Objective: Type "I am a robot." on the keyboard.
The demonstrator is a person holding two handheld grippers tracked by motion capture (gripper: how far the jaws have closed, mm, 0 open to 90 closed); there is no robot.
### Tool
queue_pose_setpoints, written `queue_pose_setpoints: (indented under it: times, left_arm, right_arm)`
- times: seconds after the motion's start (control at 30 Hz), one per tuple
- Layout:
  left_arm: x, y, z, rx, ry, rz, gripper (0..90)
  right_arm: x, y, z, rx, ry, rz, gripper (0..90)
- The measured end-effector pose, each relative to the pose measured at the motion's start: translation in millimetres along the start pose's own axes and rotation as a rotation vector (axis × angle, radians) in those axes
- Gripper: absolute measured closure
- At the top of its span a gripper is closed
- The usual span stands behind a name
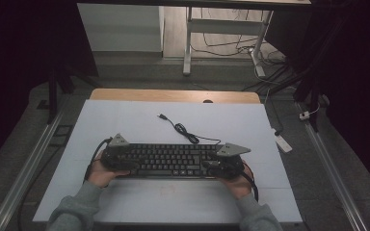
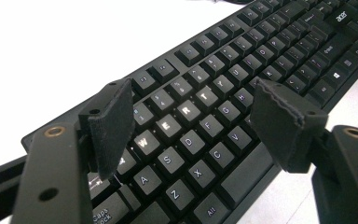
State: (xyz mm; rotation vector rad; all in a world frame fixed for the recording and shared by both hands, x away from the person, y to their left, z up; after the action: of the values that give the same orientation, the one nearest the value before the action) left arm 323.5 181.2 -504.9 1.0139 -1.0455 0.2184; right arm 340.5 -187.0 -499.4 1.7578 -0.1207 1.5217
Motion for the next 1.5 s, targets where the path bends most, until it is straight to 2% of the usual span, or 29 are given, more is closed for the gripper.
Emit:
queue_pose_setpoints:
  times: [0.53,0.73,0.9,0.97,1.2,1.5]
  left_arm:
    - [-0.4,-1.4,1.0,-0.005,-0.005,-0.007,29.7]
    - [-0.4,-1.9,1.3,-0.007,-0.009,-0.010,29.5]
    - [-0.5,-2.4,1.7,-0.007,-0.010,-0.013,29.3]
    - [-0.5,-2.3,1.8,-0.007,-0.012,-0.013,29.2]
    - [-1.2,-3.0,1.1,-0.009,-0.010,-0.016,29.2]
    - [-1.4,-3.1,1.3,-0.008,-0.012,-0.017,29.1]
  right_arm:
    - [24.1,-16.9,-10.8,0.032,0.008,0.029,57.2]
    - [30.9,-24.6,-14.1,0.054,0.003,0.034,69.3]
    - [35.3,-32.7,-16.2,0.086,0.005,0.007,85.4]
    - [37.3,-37.0,-18.4,0.098,0.013,0.000,89.3]
    - [41.4,-56.8,-25.6,0.127,0.017,-0.030,89.4]
    - [39.5,-74.7,-28.6,0.124,0.020,-0.081,89.3]
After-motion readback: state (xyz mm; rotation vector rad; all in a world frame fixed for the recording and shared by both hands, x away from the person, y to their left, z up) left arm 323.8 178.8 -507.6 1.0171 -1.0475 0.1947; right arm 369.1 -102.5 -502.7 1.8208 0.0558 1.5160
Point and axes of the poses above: each handheld gripper's, and its own axes: y roughly backward along the jaws, x roughly out of its top, z roughly to its right, the point moved 1 cm from there along -y, roughly forward along the jaws, and after that the axes turned 5 degrees about z, right-handed, at the moved point
